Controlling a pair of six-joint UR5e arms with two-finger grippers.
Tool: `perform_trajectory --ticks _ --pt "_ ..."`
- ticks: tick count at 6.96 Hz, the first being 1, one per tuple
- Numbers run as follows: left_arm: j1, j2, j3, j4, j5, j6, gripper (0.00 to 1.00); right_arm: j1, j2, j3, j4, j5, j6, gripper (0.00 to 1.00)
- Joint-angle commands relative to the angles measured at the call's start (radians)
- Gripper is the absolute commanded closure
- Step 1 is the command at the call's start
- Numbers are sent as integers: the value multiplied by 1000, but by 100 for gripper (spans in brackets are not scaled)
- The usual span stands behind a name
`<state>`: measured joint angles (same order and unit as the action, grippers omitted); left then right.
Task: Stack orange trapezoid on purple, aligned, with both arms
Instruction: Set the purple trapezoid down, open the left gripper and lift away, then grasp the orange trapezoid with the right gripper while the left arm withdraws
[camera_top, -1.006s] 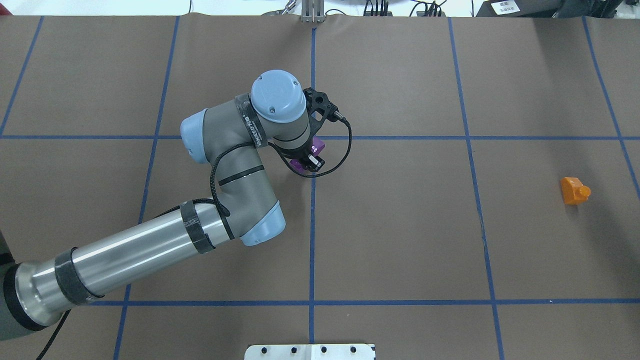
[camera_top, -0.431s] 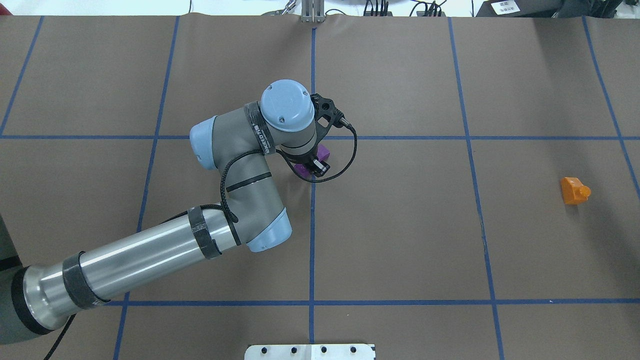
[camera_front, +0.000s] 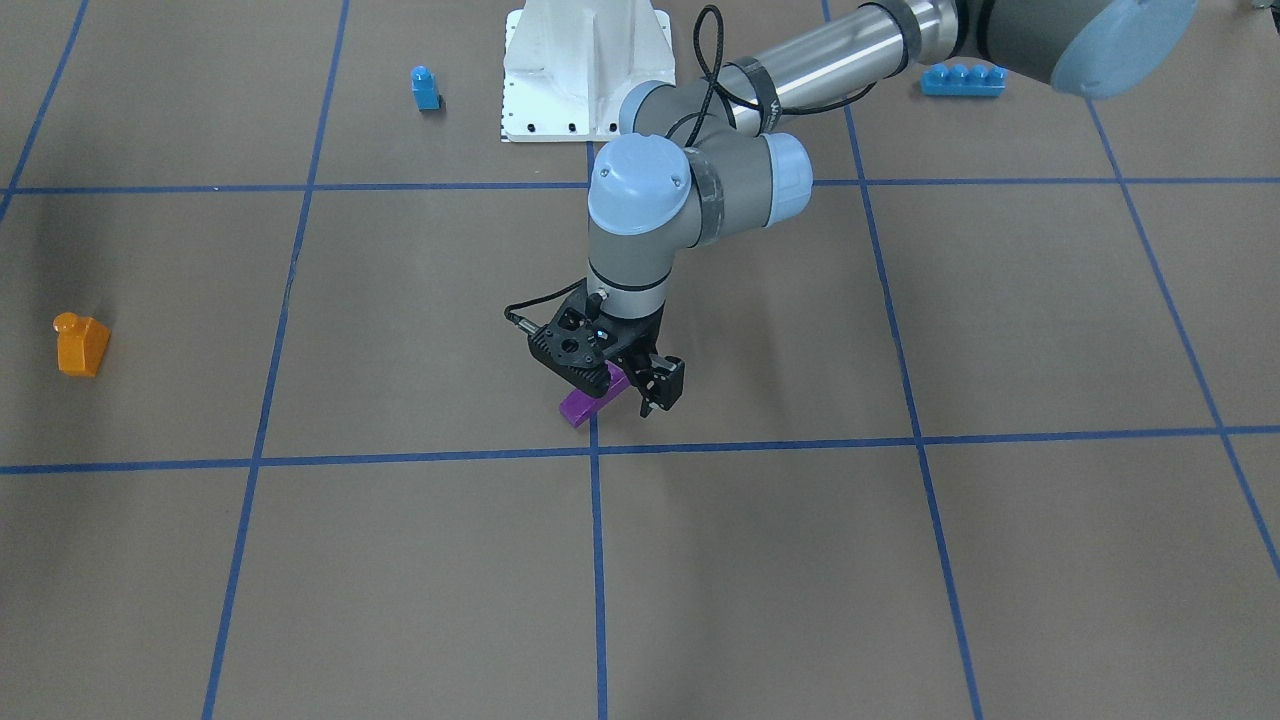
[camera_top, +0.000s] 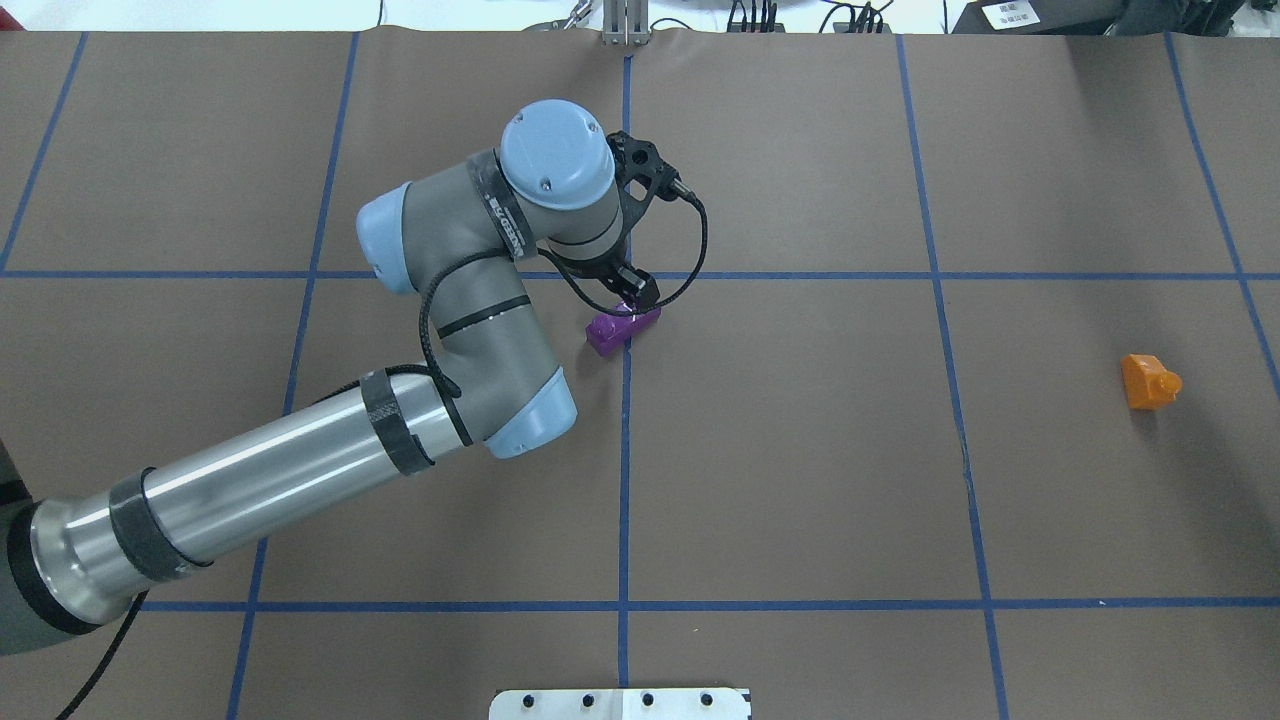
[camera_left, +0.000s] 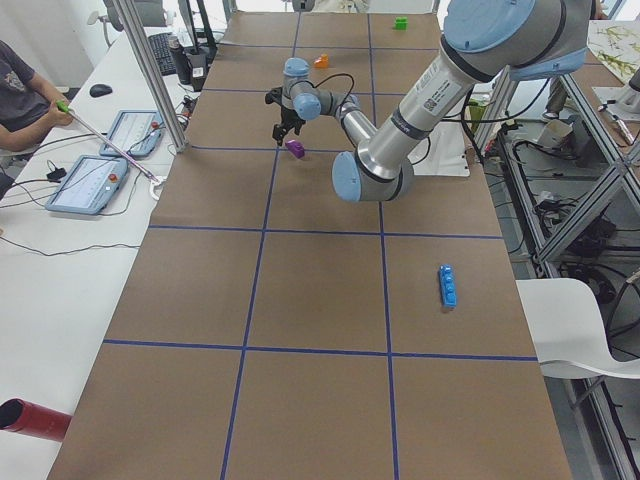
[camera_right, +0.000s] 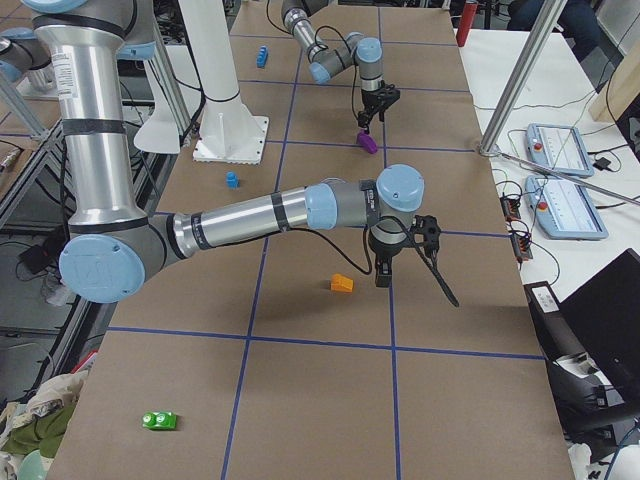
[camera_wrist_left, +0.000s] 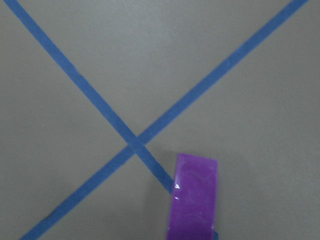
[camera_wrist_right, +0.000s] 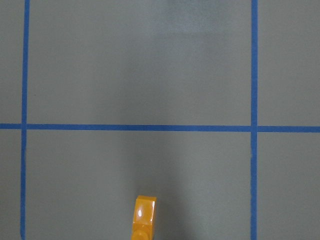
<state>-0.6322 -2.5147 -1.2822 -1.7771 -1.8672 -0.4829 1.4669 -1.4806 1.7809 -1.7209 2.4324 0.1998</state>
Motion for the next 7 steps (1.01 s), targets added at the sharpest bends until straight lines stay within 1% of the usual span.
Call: perform_trajectory --ticks 1,2,3,4,5,6,7 --pt "-125 0 -40 19 -158 0 0 -123 20 25 29 -22 128 0" --pt "-151 4 -89 98 -170 0 0 -161 -19 17 99 -33 183 0" --pt "-164 17 -141 137 -171 0 0 -195 -99 17 251 -56 261 0" --pt "-165 40 -175 145 -171 0 0 -276 -142 -3 424 -144 447 0" --pt "-170 51 -184 145 -171 0 0 -327 -156 -77 542 -179 514 0" --pt "-170 65 -195 143 -170 -2 0 -354 -165 -160 663 -180 538 0" --pt "-170 73 -201 143 -170 -2 0 -382 -165 -188 714 -184 585 0"
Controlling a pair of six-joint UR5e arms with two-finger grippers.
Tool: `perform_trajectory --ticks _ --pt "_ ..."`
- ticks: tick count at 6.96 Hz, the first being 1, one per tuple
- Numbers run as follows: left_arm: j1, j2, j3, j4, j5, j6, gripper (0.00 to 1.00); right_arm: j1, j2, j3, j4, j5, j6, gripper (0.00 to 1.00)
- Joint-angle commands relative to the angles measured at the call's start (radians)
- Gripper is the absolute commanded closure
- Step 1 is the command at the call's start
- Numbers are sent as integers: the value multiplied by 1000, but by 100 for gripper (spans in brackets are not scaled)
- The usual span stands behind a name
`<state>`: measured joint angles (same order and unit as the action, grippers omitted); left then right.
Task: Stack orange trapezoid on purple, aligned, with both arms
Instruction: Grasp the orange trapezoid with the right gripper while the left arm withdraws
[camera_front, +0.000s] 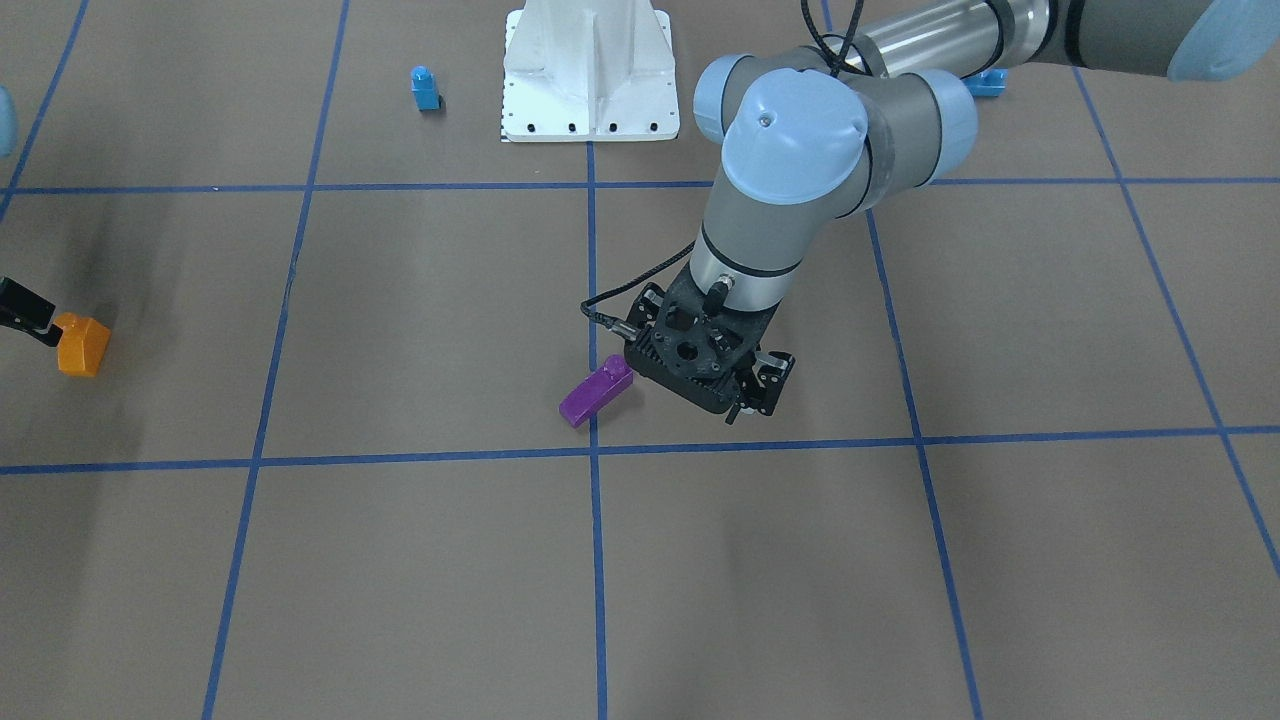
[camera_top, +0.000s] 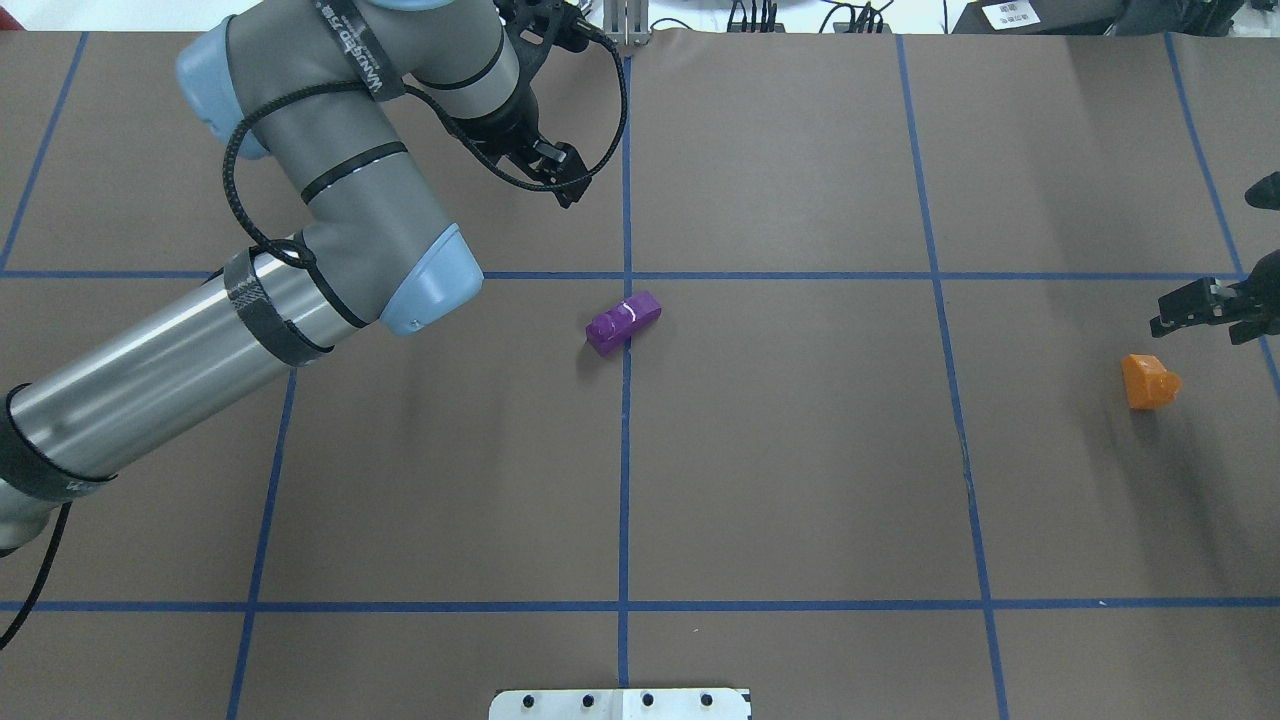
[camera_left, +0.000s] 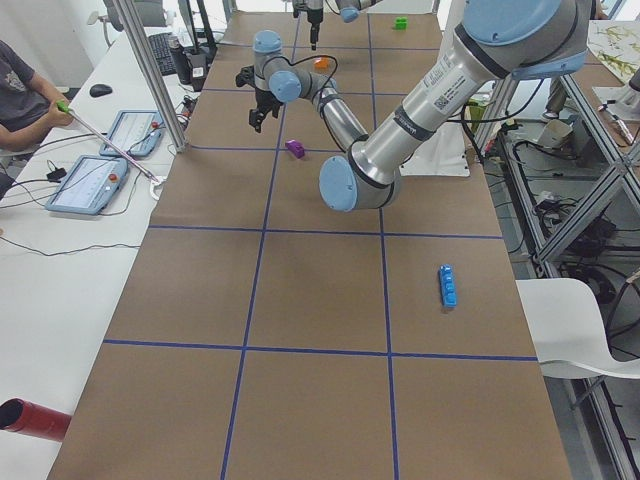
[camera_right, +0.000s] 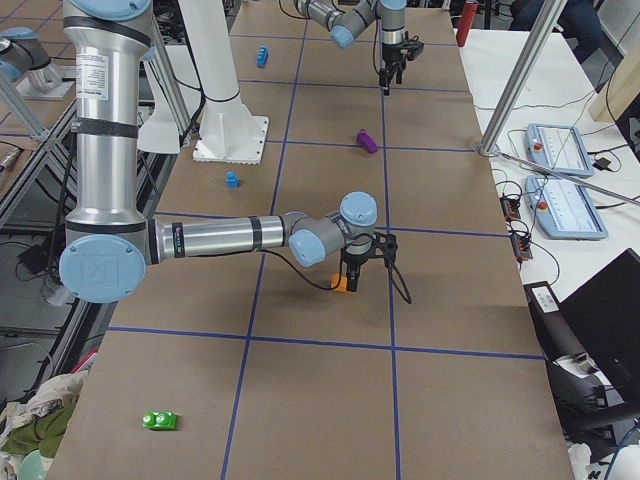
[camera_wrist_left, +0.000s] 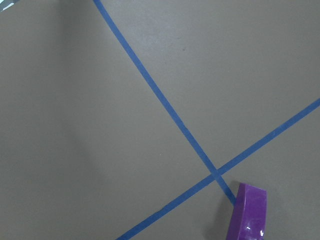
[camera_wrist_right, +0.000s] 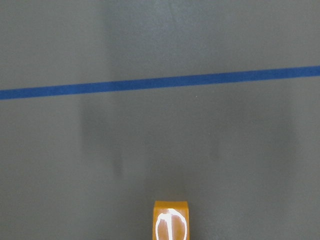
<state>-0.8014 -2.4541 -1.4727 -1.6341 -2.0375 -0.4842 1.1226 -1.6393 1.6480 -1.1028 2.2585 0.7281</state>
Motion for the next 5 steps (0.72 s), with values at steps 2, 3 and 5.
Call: perform_trajectory --ticks 2,3,5 --pt "-2 15 -11 0 2 -1 0 -85 -2 -69 100 -11 76 0" --pt "-1 17 -11 0 2 -1 0 -101 -2 -70 95 -11 88 0" --pt "2 17 -11 -1 2 -1 0 -130 -10 -70 87 -28 114 11"
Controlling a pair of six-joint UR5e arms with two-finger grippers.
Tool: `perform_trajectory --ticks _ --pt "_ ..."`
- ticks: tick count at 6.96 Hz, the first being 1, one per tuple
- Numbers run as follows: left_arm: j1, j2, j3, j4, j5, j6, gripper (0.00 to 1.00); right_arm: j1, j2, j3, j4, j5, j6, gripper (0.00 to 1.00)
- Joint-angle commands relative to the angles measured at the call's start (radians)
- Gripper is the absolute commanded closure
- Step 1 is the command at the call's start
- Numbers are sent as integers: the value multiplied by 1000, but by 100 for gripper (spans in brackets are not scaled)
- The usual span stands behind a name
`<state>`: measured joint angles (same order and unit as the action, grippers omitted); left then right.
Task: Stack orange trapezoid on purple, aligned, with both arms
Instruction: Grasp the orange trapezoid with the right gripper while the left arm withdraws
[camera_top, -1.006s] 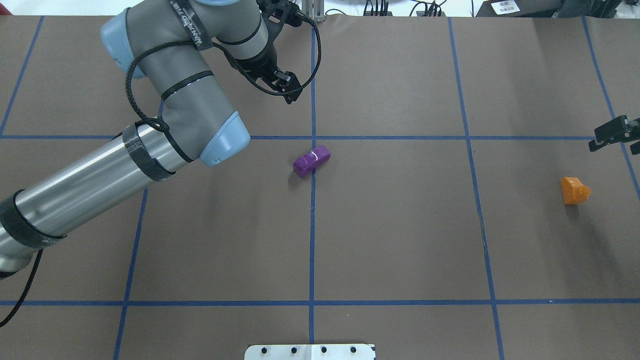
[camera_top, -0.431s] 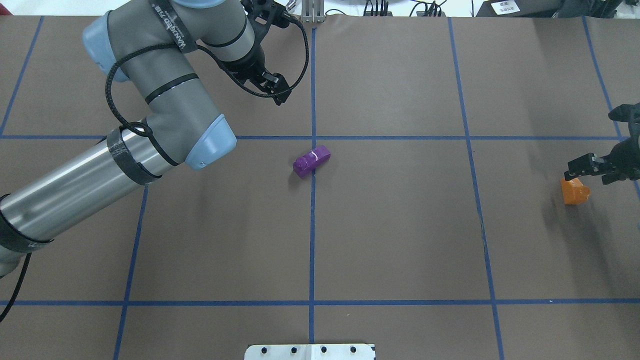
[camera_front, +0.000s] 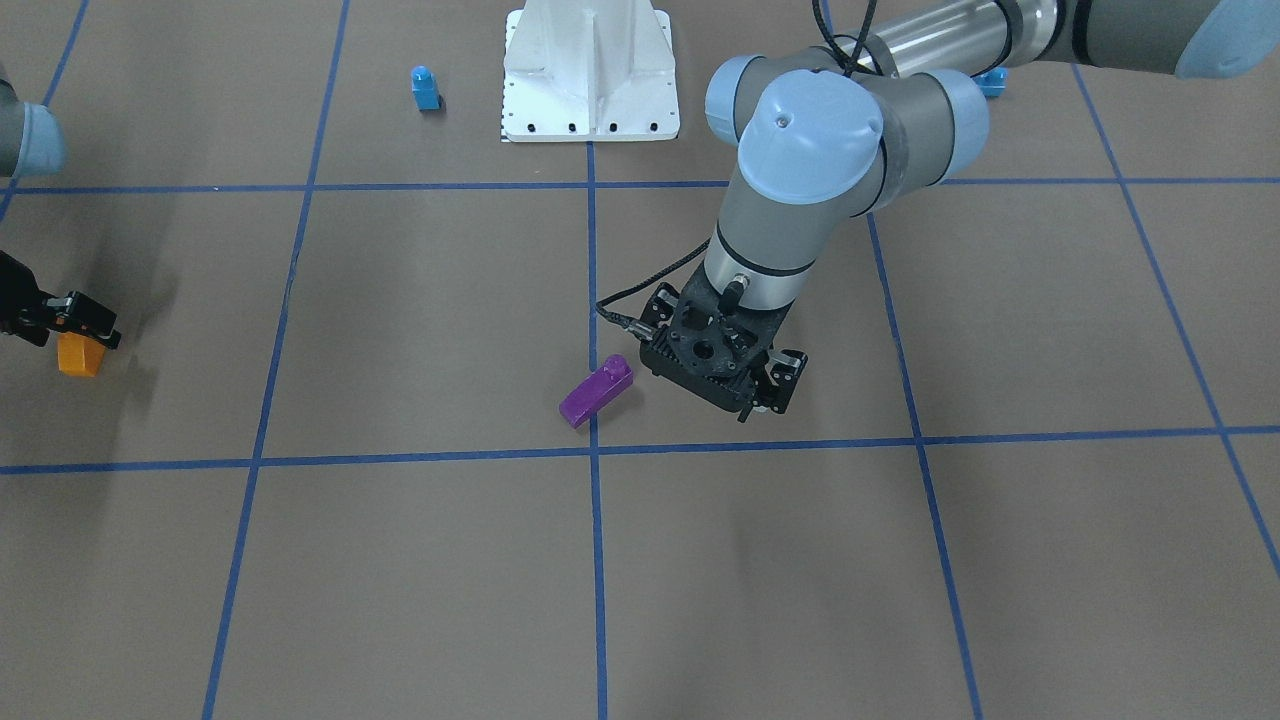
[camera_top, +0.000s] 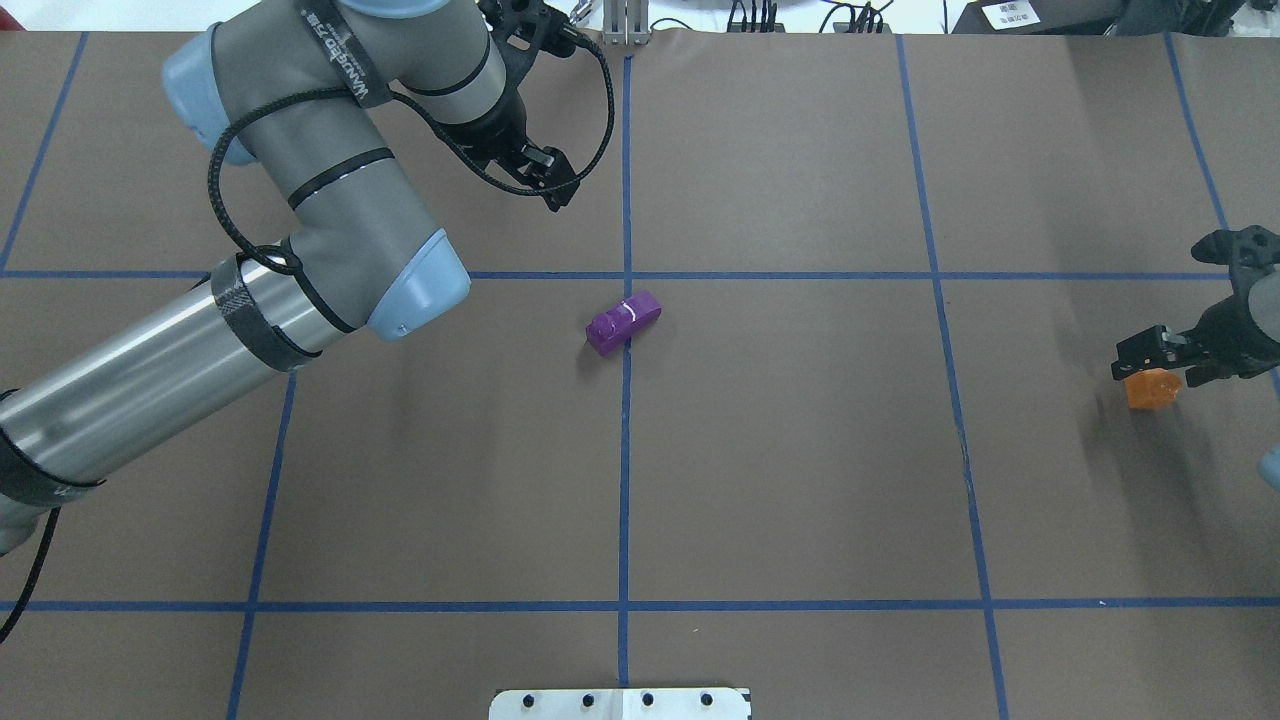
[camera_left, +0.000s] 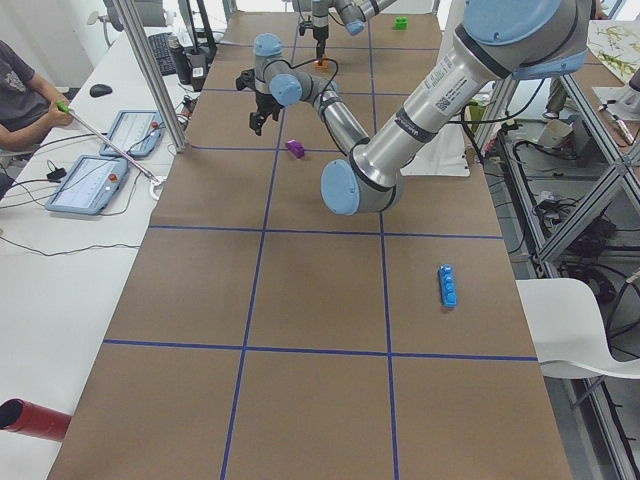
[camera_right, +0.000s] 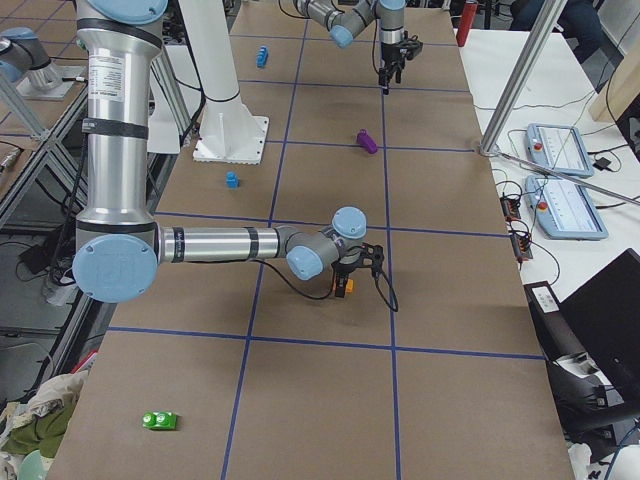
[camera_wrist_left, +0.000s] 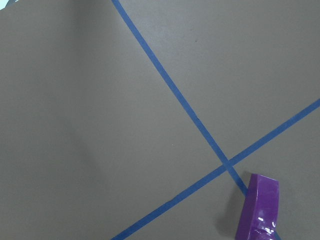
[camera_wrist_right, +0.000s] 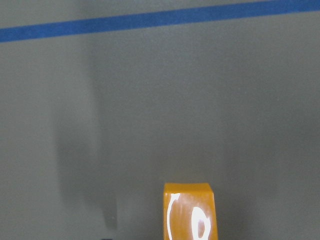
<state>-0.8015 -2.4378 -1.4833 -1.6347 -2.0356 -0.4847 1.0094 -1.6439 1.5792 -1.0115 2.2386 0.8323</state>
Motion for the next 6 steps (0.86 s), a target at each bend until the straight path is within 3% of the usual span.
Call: perform_trajectory --ticks 1,2,4,5,6 --pt "2 0 0 -1 -2 0 0 -17 -19 -1 -4 -8 10 22" --pt "4 2 0 -1 -2 0 0 -15 -30 5 -4 -7 8 50" --pt "7 2 1 -1 0 -2 0 -2 -31 15 -4 9 1 86" --pt "5 2 0 -1 -2 -2 0 20 -28 18 -4 16 -2 100" --pt "2 3 -2 -1 -2 -2 0 53 -21 30 -7 47 -1 100"
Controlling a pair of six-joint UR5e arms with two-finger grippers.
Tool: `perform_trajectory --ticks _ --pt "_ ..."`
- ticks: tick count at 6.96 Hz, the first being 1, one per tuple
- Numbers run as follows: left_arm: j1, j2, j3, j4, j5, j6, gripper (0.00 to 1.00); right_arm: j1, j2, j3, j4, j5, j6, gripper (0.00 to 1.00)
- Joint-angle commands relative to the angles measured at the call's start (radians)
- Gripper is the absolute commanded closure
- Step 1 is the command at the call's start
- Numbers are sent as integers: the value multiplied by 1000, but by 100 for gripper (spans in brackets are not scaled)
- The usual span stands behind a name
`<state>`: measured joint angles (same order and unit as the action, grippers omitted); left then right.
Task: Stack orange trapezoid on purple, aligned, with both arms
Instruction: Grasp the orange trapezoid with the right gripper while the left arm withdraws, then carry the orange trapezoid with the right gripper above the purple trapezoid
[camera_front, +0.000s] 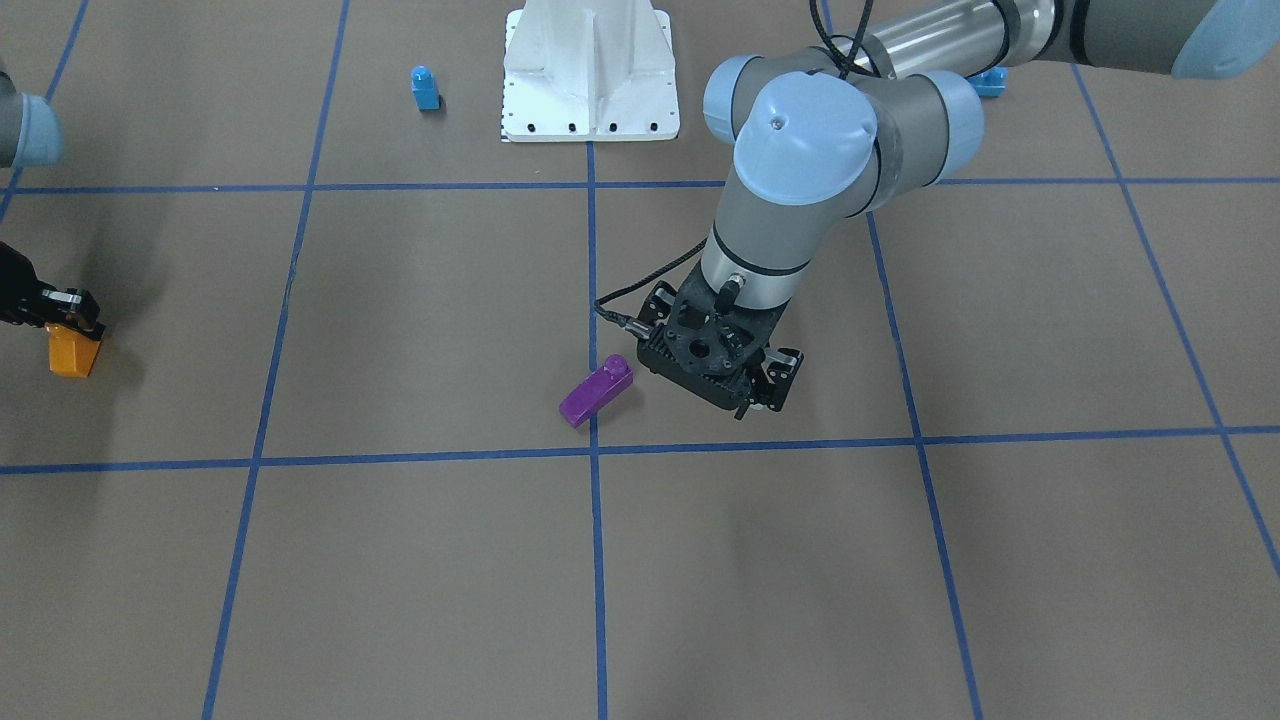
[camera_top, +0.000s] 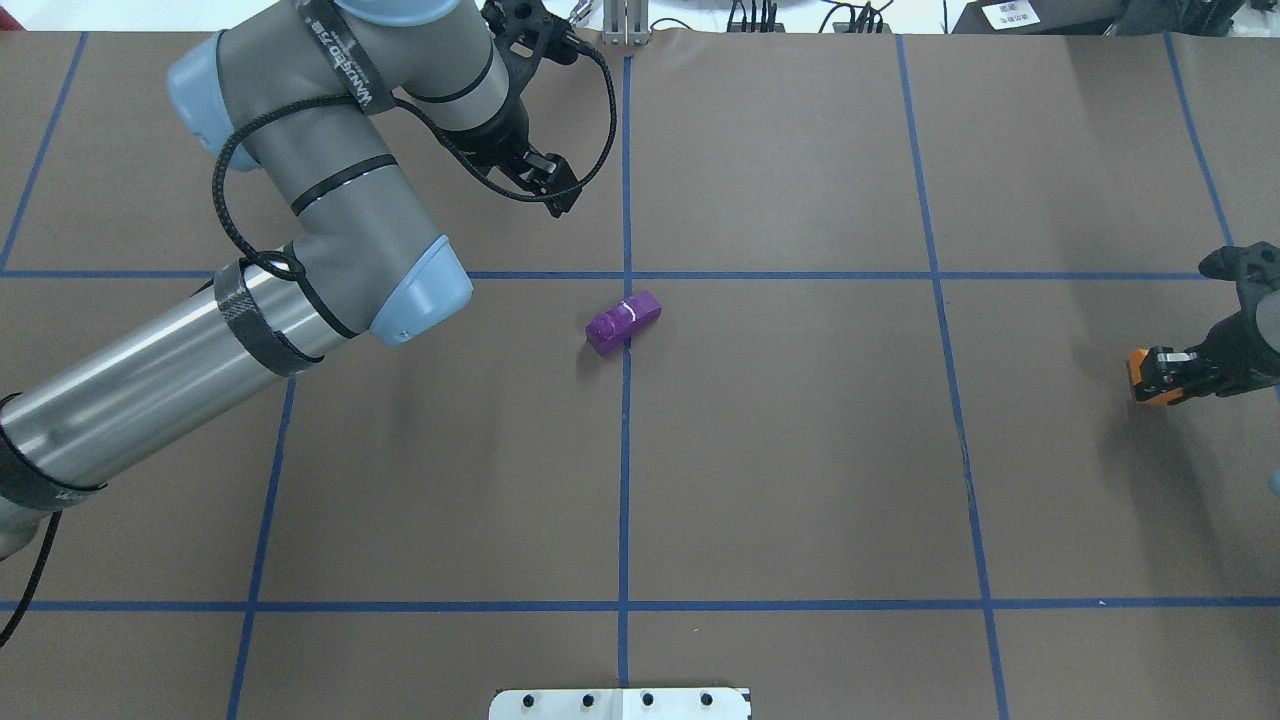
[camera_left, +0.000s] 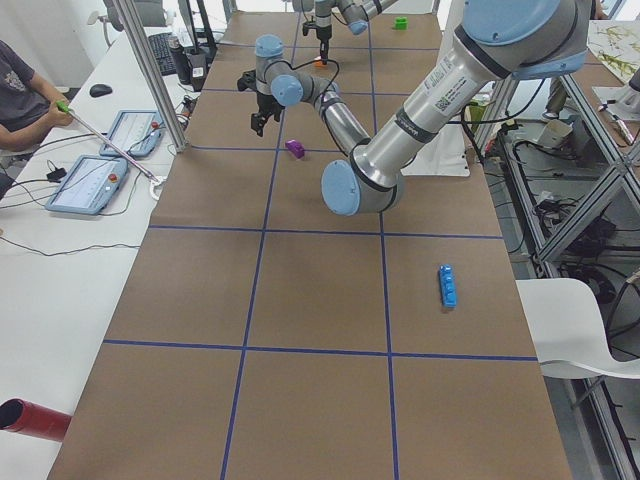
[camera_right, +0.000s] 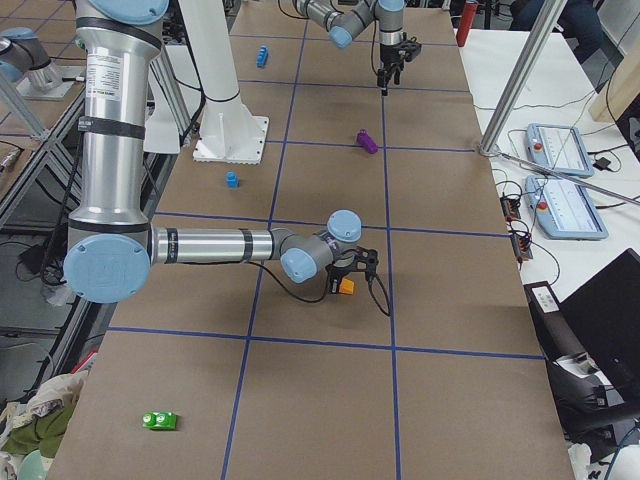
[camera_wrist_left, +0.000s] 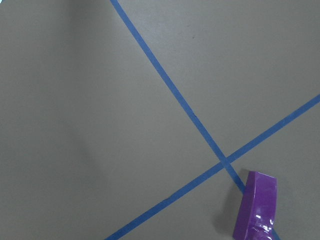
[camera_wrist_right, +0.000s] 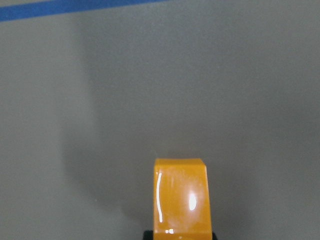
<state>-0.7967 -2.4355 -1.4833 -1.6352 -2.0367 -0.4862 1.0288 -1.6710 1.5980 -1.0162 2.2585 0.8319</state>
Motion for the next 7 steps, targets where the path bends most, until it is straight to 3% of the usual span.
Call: perform_trajectory --ticks 1,3,6,7 --pt "-4 24 -12 -3 -2 1 0 77 25 52 -45 88 6 100" --pt "-35 137 -116 3 -3 47 0 82 145 166 -207 95 106 100" --pt "-148 381 -276 81 -3 145 0 -122 668 120 -667 21 454 100" --pt "-207 460 -307 86 -7 287 0 -186 776 56 -677 -9 593 100"
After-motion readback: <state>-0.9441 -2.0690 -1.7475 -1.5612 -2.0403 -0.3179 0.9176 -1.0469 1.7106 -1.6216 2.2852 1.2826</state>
